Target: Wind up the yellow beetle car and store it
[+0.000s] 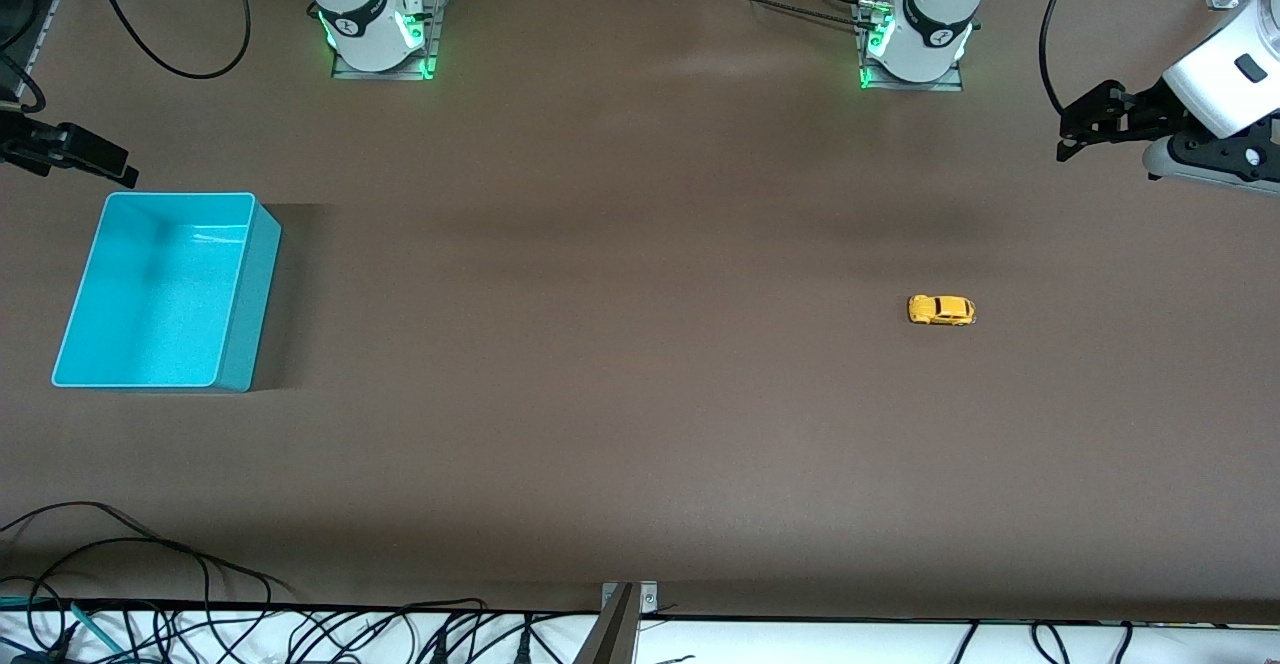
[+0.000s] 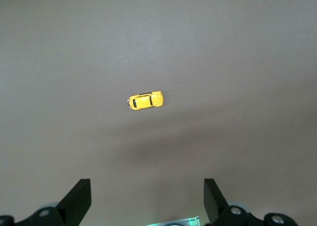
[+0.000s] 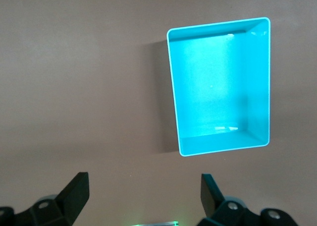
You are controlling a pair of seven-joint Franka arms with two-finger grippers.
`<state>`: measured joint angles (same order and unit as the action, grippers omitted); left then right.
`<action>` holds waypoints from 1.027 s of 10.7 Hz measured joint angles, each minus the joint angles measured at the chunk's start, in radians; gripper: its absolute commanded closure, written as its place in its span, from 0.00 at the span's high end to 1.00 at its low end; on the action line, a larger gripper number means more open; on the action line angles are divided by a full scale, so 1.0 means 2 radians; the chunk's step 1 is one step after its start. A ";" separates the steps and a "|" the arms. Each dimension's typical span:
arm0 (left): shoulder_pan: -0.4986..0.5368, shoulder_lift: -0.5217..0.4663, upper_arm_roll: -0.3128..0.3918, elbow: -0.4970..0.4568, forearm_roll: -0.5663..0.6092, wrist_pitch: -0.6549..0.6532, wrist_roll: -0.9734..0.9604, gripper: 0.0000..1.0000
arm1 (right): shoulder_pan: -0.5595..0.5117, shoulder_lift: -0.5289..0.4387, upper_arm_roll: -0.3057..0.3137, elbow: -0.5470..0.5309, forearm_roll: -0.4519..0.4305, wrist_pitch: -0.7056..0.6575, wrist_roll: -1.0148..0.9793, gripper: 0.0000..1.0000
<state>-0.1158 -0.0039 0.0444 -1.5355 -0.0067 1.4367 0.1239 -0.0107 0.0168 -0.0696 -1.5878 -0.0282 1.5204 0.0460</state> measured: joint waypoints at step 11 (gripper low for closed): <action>0.001 0.000 0.000 0.000 0.000 0.000 0.000 1.00 | 0.000 -0.002 0.009 0.002 0.000 0.000 0.000 1.00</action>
